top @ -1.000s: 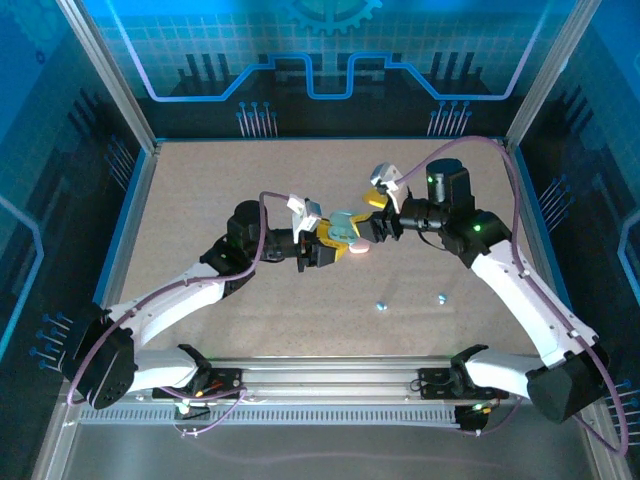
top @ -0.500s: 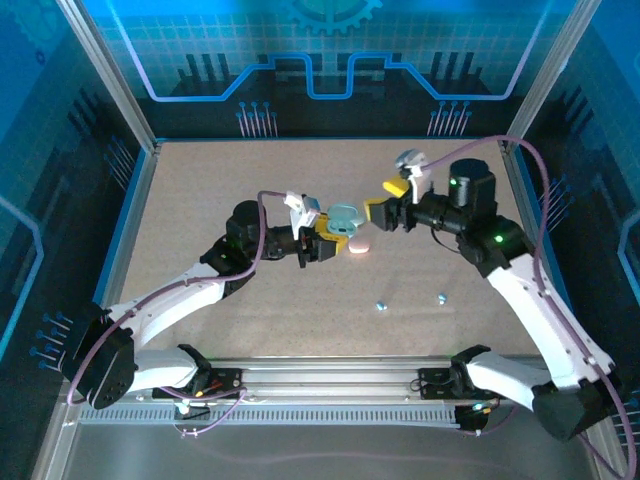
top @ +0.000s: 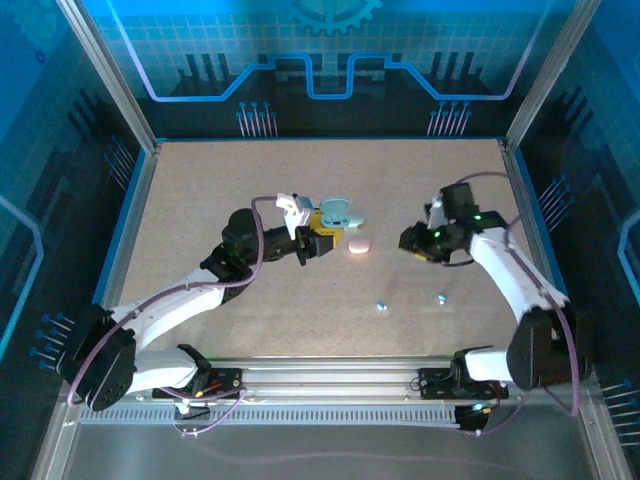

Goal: Insert wireless bluetooth earbuds into charging case

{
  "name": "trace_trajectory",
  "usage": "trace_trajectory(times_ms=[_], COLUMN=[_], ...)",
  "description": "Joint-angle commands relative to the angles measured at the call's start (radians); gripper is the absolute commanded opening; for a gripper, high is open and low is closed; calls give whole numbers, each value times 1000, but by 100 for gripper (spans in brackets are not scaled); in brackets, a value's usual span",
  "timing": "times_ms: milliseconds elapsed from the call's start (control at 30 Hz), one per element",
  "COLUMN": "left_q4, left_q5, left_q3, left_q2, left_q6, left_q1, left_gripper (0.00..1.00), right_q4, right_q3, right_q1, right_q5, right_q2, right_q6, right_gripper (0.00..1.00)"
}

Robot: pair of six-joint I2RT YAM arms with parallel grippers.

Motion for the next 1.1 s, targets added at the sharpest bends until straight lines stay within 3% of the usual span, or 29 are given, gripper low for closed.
trace_trajectory(times_ms=[0,200,333,1067], left_q4=[61,53,43,30], left_q5=[-19,-29,-39,-38], left_q3=[-16,-24,-30,-25], left_q2=[-38,-58,-73,-71], left_q6=[9,13,17,17], left_q1=[-4,-2,-3,-2], left_gripper=[37,37,37,37], right_q4=[-98,-135,-161,-168], right_q3=[2,61,92,113], right_q1=[127,308,369,442], right_q5=[21,193,263,277], right_q2=[65,239,312,414], right_q6=[-29,-76,-77,-95], right_gripper=[42,39,35,28])
